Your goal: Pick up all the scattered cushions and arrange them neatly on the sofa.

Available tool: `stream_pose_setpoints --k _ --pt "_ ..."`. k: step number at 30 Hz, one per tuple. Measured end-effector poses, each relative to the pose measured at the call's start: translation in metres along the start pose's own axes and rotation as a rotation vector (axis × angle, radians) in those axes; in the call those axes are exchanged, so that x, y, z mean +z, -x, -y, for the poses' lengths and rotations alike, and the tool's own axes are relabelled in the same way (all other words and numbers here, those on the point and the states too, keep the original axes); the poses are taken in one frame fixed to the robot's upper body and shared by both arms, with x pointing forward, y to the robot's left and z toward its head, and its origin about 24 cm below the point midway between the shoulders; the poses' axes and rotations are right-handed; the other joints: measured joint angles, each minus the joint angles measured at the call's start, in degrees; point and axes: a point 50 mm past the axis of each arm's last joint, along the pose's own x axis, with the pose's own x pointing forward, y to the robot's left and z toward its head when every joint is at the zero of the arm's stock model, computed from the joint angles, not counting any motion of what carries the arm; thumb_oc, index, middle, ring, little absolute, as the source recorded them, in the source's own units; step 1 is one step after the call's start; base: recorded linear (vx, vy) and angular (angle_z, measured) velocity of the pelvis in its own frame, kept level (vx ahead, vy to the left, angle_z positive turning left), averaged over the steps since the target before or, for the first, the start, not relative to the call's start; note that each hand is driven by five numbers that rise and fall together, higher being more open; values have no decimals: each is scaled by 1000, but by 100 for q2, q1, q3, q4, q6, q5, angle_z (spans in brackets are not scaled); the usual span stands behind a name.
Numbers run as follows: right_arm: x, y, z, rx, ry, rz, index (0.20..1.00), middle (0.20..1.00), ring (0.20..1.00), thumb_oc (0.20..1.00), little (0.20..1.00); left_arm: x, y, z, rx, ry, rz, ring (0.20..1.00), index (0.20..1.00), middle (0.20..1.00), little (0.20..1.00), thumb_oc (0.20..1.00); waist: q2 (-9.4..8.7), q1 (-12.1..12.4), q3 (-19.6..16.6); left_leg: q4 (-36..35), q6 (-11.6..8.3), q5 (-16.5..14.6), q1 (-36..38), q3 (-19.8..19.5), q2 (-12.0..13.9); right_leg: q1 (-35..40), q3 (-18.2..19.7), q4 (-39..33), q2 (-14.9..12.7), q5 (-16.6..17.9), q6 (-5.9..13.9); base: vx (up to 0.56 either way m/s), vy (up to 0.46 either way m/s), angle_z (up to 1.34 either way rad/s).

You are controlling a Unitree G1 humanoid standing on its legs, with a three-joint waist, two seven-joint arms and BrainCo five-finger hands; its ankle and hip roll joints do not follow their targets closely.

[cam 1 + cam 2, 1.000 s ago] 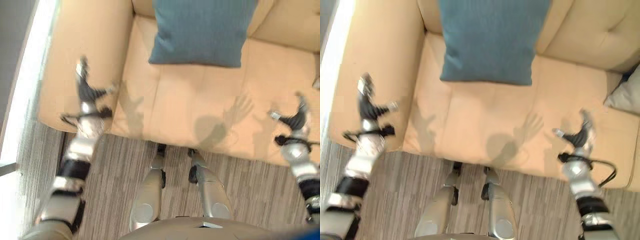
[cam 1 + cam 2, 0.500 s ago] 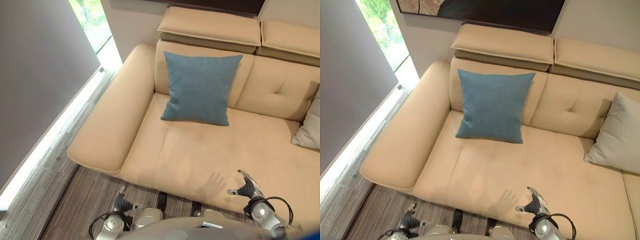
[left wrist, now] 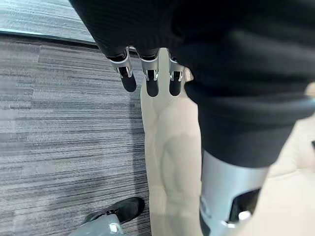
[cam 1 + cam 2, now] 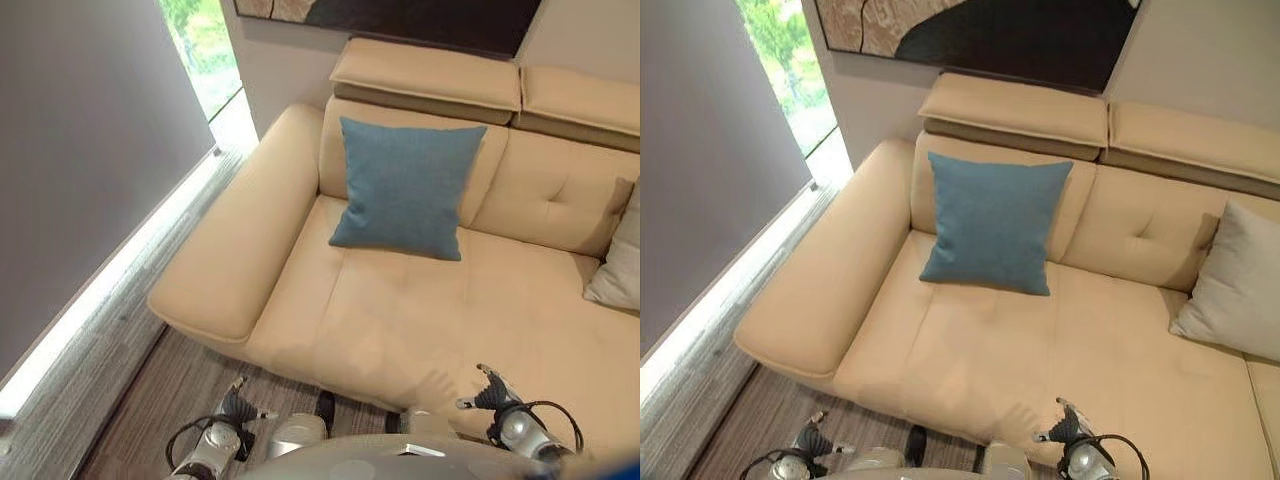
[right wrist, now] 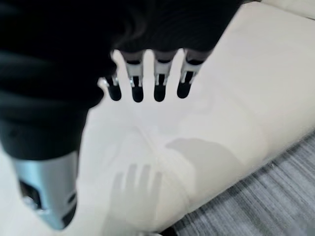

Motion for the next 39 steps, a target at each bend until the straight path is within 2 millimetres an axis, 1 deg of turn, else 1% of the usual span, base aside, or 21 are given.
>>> stream_pose_setpoints --k 1,2,6,7,8,9,12,13,14,15,16,17,20,22,23,24,25,27,29,34,39 --pt "6 -2 2 -6 -10 11 1000 1000 1000 1000 1000 -7 2 0 -2 -8 -27 1000 1000 1000 1000 1000 -189 112 -18 9 -92 -24 -111 -21 -96 784 -107 -1613 -2 -361 -310 -305 -315 -13" --pt "9 -5 10 -26 -16 14 1000 1000 1000 1000 1000 -11 4 9 -20 4 -55 1000 1000 1000 1000 1000 -68 92 43 34 -308 112 -158 -77 61 957 -201 -2059 192 -47 -469 -371 -361 7" --pt "19 -10 22 -78 -98 24 1000 1000 1000 1000 1000 4 -3 8 10 25 -35 1000 1000 1000 1000 1000 -57 147 56 477 -882 561 -1011 -423 404 748 -354 -2458 803 297 -983 -273 -165 61" --pt "18 -12 26 -91 -115 7 1000 1000 1000 1000 1000 9 -5 5 19 32 -27 1000 1000 1000 1000 1000 -43 144 140 462 -1372 1151 -1311 -678 470 483 -544 -2279 969 317 -1383 -358 -77 85" --pt "16 -13 29 -99 -122 -3 1000 1000 1000 1000 1000 18 -8 3 26 42 -6 1000 1000 1000 1000 1000 -130 212 224 378 -1229 1495 -1413 -686 439 280 -615 -2154 903 342 -1598 -261 -16 77" --pt "17 -13 27 -93 -126 -6 1000 1000 1000 1000 1000 15 -9 0 31 38 -27 1000 1000 1000 1000 1000 -293 244 295 783 -1206 990 -1500 -483 288 247 -776 -2381 759 629 -1827 -260 27 39" --pt "8 -12 28 -94 -124 -47 1000 1000 1000 1000 1000 1 -7 -2 39 41 -95 1000 1000 1000 1000 1000 -491 -100 285 2112 -964 -369 -1038 -322 0 491 -905 -3351 546 1293 -1401 -87 102 58" --pt "3 -10 24 -82 -130 -77 1000 1000 1000 1000 1000 2 -8 -3 44 50 -96 1000 1000 1000 1000 1000 -524 -237 289 2204 -811 -716 -628 -306 -25 583 -895 -3663 516 1336 -958 6 191 24" --pt "-2 -10 25 -80 -134 -103 1000 1000 1000 1000 1000 5 -6 7 23 65 -93 1000 1000 1000 1000 1000 -279 -230 323 2113 -743 -943 -311 -408 239 407 -1010 -3170 561 828 -348 11 167 16" --pt "-9 -10 34 -105 -152 -131 1000 1000 1000 1000 1000 11 -7 12 12 77 -76 1000 1000 1000 1000 1000 15 -286 307 1825 -930 -1053 -2 -535 602 -235 -823 -1329 389 319 -1244 33 163 41" --pt "-20 -6 29 -96 -162 -171 1000 1000 1000 1000 1000 21 -9 16 -3 61 -46 1000 1000 1000 1000 1000 -121 -434 180 1145 -956 -1114 424 -615 633 -238 -443 -1302 -2 155 -958 38 170 53" --pt "-22 -6 32 -110 -177 -180 1000 1000 1000 1000 1000 23 -7 25 -39 44 -33 1000 1000 1000 1000 1000 16 -524 46 522 -897 -1127 688 -507 553 -153 -399 -1768 36 482 -709 16 243 60" --pt "-13 -10 37 -116 -191 -161 1000 1000 1000 1000 1000 34 -10 26 -42 28 -3 1000 1000 1000 1000 1000 160 -522 -56 -62 -296 -1056 867 -442 13 -224 -184 -2558 192 1336 -548 -61 258 -30" --pt "6 -13 26 -84 -219 -110 1000 1000 1000 1000 1000 29 -11 15 -20 7 -11 1000 1000 1000 1000 1000 -209 -363 -37 -44 70 -917 742 -321 -325 -453 -74 -2815 27 1462 -458 -161 207 -109" --pt "0 -13 30 -85 -213 -153 1000 1000 1000 1000 1000 22 -10 13 -18 -7 -26 1000 1000 1000 1000 1000 -70 -257 42 50 339 -747 450 105 -122 -773 -582 -1955 -79 1313 -431 -237 191 -108" --pt "-1 -12 24 -66 -202 -169 1000 1000 1000 1000 1000 16 -8 10 -13 -26 -37 1000 1000 1000 1000 1000 -14 -254 98 184 365 -751 348 185 -157 -849 -633 -1359 -229 1133 -220 -218 146 -104" --pt "2 -12 20 -63 -174 -159 1000 1000 1000 1000 1000 8 -7 4 1 -40 -53 1000 1000 1000 1000 1000 -191 -246 80 468 477 -831 100 362 -283 -824 -717 -955 -530 994 -103 -91 45 -68" --pt "19 -9 -4 -4 -200 -100 1000 1000 1000 1000 1000 6 -7 2 9 -36 -61 1000 1000 1000 1000 1000 -98 -217 184 392 401 -694 87 435 -283 -297 -726 -871 -596 557 117 -42 -25 -46" --pt "18 -6 -12 16 -207 -105 1000 1000 1000 1000 1000 9 -7 7 8 -7 -58 1000 1000 1000 1000 1000 23 -234 256 184 158 -538 107 466 -292 266 -705 -1836 -540 464 -14 30 -106 -4" --pt "-4 2 -19 20 -202 -167 1000 1000 1000 1000 1000 -10 2 19 -18 5 -110 1000 1000 1000 1000 1000 16 -215 -356 -77 -147 -364 159 428 116 735 -747 -2948 52 910 -409 39 -73 -5" --pt "-22 10 -26 28 -209 -217 1000 1000 1000 1000 1000 -3 2 30 -57 2 -88 1000 1000 1000 1000 1000 154 -260 -462 -93 -165 -329 239 321 178 947 -806 -3242 179 992 -471 4 -11 9"
